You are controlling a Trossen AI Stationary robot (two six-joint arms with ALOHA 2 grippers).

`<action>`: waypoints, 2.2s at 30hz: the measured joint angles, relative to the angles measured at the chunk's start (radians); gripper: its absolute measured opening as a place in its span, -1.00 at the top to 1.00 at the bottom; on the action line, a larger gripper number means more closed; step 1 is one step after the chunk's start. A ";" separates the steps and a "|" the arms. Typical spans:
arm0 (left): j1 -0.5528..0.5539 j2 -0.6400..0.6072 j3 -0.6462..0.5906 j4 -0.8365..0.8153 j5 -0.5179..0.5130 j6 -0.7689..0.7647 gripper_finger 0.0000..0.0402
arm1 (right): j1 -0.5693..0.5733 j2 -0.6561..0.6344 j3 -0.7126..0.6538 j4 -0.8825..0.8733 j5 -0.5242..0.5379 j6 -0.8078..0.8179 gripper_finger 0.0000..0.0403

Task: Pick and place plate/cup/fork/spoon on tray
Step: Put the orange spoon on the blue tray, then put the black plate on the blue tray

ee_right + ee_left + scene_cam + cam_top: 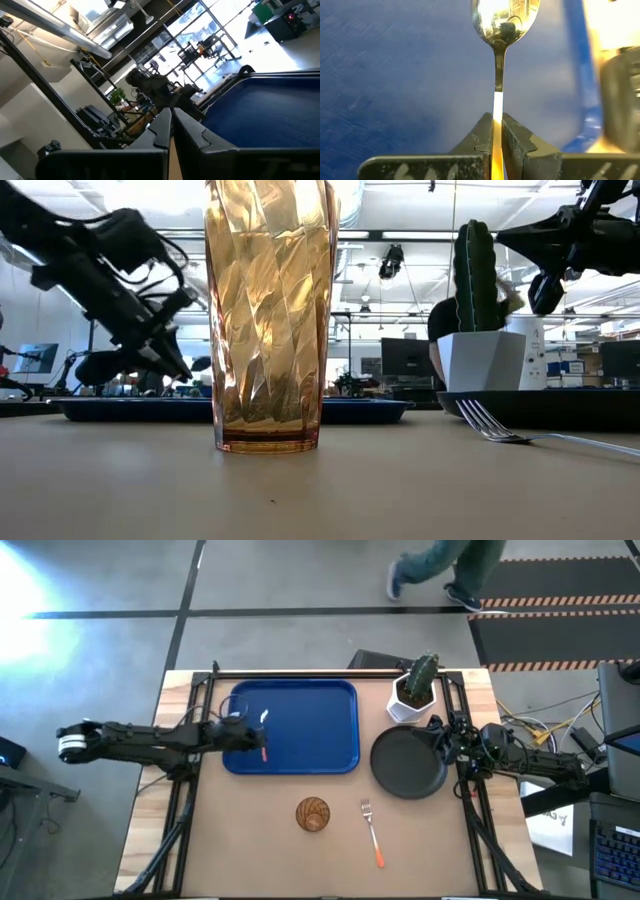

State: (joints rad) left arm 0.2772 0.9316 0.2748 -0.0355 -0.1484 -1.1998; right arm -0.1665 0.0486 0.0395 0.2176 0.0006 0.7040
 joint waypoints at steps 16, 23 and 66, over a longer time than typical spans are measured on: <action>0.005 -0.137 -0.014 -0.267 -0.071 -0.077 1.00 | 0.000 0.000 0.000 0.000 0.011 -0.002 0.96; 0.010 -0.032 -0.014 -0.260 -0.070 -0.074 1.00 | 0.000 0.000 0.000 0.000 0.028 -0.002 0.96; 0.044 -0.177 0.202 -0.103 -0.109 0.264 0.55 | 0.000 0.001 0.000 0.000 0.022 0.020 0.95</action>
State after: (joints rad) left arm 0.3210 0.7549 0.4765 -0.1386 -0.2572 -0.9358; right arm -0.1661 0.0494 0.0394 0.2180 0.0223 0.7237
